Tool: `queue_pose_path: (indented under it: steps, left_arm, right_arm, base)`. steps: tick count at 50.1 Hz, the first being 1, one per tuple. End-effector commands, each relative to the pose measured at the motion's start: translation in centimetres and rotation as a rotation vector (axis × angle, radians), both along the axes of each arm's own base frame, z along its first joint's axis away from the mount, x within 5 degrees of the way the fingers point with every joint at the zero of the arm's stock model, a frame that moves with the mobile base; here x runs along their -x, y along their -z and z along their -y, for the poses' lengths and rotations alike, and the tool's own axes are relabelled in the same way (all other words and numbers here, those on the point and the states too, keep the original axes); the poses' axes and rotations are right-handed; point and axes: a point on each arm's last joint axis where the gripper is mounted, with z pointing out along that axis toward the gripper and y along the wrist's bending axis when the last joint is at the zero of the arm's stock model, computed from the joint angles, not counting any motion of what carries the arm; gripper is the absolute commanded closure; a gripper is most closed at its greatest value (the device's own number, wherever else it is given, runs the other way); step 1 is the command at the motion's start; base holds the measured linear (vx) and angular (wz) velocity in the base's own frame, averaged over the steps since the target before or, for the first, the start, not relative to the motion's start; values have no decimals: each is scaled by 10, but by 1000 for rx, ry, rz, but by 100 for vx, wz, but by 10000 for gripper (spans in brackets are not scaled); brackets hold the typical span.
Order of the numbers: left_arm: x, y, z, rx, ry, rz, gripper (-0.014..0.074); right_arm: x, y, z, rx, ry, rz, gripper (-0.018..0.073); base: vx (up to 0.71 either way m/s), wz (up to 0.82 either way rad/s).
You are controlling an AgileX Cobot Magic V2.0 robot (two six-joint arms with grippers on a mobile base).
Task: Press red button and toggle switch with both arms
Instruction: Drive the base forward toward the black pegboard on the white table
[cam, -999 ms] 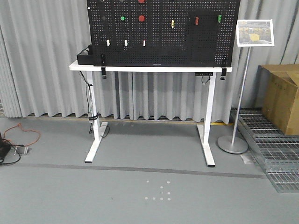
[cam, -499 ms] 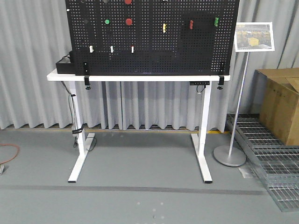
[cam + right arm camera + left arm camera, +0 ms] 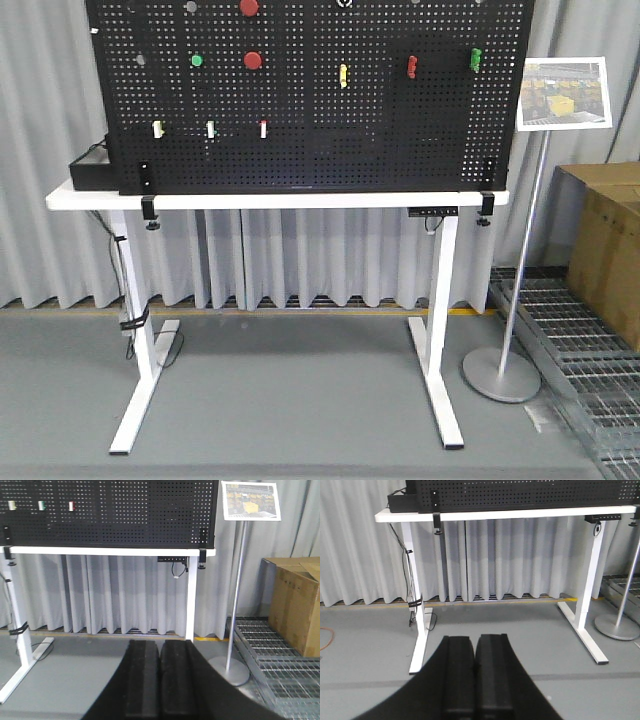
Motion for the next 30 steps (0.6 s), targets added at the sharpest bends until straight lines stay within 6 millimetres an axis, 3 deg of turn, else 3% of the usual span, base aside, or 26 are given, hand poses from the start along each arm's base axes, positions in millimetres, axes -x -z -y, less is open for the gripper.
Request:
queue_pose_path:
  steps: [1,30]
  left_arm:
    - [-2,5,0,11,3,29,594]
    - [-2,5,0,6,3,29,594]
  right_arm:
    - [1,-5,-1,7,-3,90,559]
    - [1,-5,-1,7,-3,90,559]
  base:
    - [50,-3]
    - [54,1]
